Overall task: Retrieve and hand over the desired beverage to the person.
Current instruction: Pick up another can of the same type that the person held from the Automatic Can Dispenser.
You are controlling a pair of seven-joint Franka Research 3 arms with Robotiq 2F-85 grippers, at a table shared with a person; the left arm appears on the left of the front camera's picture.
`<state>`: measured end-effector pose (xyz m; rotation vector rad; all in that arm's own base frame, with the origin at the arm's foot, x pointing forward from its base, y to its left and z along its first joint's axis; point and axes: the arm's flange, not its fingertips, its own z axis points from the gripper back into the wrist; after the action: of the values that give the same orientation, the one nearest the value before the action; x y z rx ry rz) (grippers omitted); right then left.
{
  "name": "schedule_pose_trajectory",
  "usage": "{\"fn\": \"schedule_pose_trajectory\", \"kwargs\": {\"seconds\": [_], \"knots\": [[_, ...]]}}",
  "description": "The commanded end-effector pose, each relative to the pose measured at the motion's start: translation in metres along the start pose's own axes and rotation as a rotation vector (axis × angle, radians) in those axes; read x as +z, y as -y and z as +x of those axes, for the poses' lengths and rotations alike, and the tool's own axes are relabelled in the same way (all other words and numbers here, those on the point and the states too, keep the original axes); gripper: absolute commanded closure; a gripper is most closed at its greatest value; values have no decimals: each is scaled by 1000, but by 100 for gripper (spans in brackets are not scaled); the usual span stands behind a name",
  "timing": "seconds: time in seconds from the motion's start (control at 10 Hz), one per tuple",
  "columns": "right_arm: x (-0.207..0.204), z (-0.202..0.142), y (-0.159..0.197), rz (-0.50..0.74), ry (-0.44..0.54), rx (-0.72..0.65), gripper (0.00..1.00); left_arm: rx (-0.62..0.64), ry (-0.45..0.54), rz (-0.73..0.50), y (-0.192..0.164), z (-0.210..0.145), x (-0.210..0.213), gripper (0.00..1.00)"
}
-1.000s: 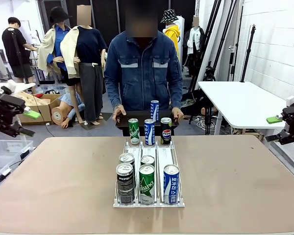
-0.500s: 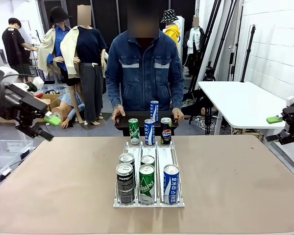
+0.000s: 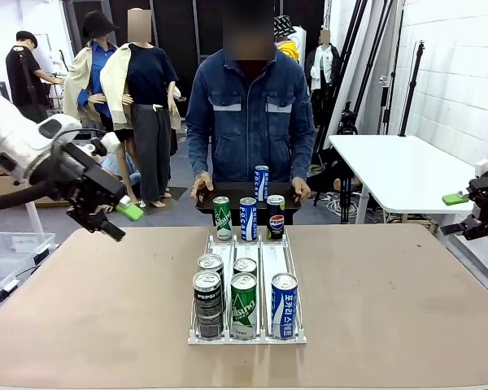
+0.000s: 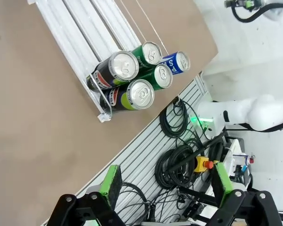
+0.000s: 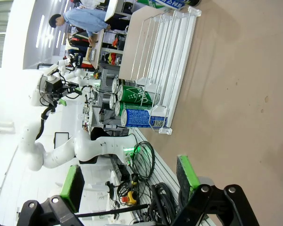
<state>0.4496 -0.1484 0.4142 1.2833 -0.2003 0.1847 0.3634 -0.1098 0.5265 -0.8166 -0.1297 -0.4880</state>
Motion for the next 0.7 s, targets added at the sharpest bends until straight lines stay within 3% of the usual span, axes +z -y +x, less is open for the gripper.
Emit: {"fn": "schedule_pose_trajectory", "kwargs": {"seconds": [0.0,0.6], "knots": [[0,0,0,-5,4,-6,0,-8,8,38,19,3,-14,0],[0,0,0,-5,4,-6,0,-65,-64,106,57,19,-89,0]]}}
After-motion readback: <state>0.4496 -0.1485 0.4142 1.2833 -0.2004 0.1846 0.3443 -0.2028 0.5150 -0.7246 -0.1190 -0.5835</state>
